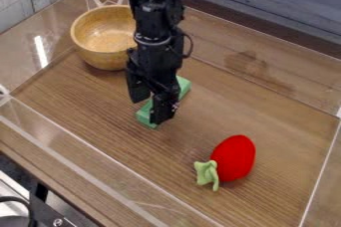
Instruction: Put the green block in the brown bowl
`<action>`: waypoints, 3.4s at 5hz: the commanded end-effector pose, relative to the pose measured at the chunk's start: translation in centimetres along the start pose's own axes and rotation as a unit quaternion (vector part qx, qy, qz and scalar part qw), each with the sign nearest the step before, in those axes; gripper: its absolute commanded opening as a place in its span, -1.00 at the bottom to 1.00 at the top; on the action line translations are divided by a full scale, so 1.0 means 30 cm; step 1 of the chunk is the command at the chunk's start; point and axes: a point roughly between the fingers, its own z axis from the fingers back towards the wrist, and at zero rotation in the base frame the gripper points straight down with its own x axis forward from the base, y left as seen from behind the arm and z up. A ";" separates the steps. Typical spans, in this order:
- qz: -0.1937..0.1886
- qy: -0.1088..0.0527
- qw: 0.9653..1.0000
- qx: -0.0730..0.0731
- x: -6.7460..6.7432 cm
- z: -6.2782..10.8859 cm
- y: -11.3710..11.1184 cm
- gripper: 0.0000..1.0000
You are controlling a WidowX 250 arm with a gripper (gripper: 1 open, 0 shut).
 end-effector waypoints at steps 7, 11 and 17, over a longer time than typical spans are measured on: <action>0.021 -0.071 0.997 0.004 0.049 0.031 -0.005 1.00; 0.021 -0.085 0.996 -0.001 0.048 0.055 -0.004 1.00; 0.072 -0.134 0.988 0.013 0.130 0.200 0.064 1.00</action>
